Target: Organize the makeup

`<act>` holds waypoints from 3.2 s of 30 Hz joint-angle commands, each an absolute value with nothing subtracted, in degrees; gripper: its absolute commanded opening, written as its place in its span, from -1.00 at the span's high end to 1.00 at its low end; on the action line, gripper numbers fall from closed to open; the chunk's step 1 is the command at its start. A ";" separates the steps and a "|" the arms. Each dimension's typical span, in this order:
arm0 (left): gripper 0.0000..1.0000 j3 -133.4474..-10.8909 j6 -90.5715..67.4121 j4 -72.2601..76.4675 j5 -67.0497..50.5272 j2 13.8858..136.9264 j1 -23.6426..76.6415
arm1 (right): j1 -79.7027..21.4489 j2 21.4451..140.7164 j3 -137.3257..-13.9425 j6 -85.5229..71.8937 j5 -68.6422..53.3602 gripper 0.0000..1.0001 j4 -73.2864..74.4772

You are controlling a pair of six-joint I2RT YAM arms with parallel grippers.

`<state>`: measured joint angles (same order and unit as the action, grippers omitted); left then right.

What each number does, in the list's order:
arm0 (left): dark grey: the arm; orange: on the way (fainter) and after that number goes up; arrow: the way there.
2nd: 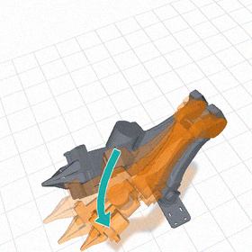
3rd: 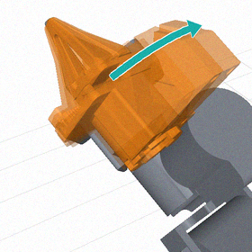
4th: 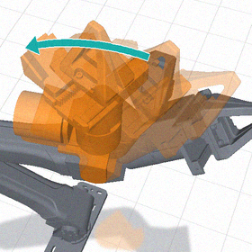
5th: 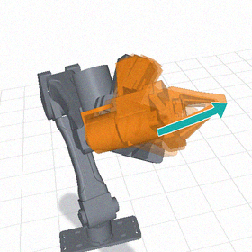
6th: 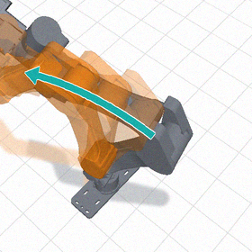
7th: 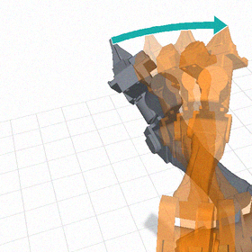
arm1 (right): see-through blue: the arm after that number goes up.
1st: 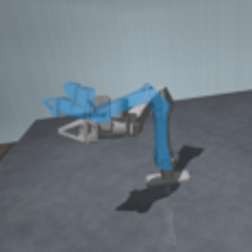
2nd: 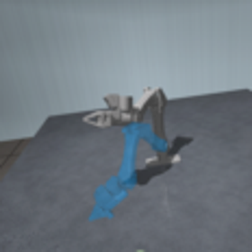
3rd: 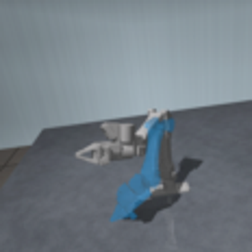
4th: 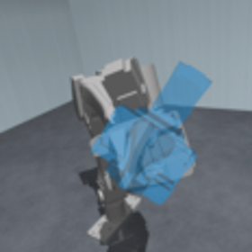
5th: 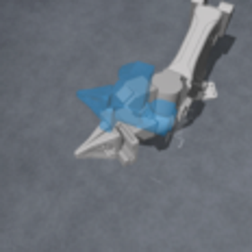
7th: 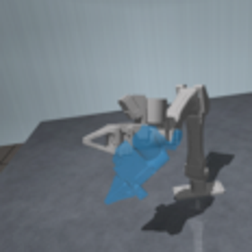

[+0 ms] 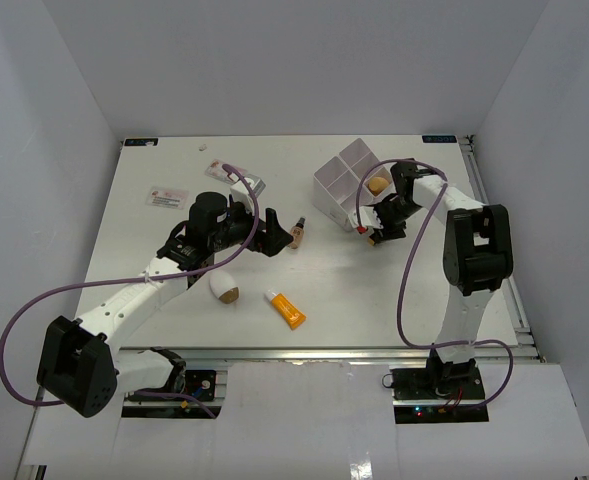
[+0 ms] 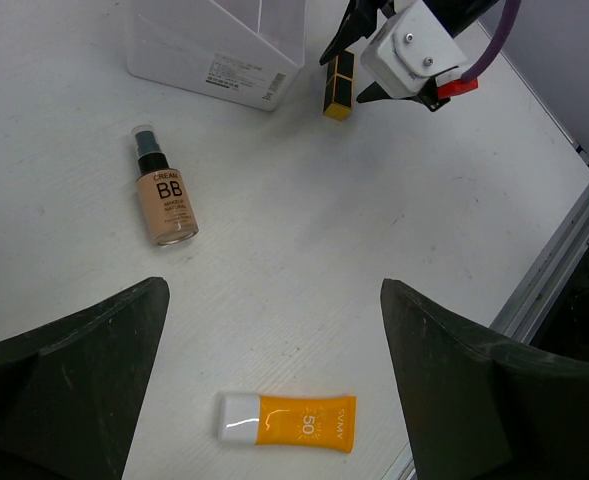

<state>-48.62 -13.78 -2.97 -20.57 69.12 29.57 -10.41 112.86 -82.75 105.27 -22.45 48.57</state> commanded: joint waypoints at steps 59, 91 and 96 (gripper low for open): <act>-0.96 -50.01 -13.01 -2.72 -20.74 69.68 29.62 | -16.63 111.57 -84.57 100.62 -2.78 -0.13 4.19; -0.55 -69.21 -17.63 -19.25 -14.48 91.88 31.77 | 4.29 62.14 -47.63 18.62 -60.79 -0.56 11.78; -0.69 -87.79 -15.32 -34.91 -4.49 106.57 34.28 | 5.86 61.05 -46.20 17.61 -61.23 -0.56 11.10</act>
<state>-76.77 -16.96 -20.43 -13.94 99.43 32.29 5.02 63.24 -46.83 21.90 -55.81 14.22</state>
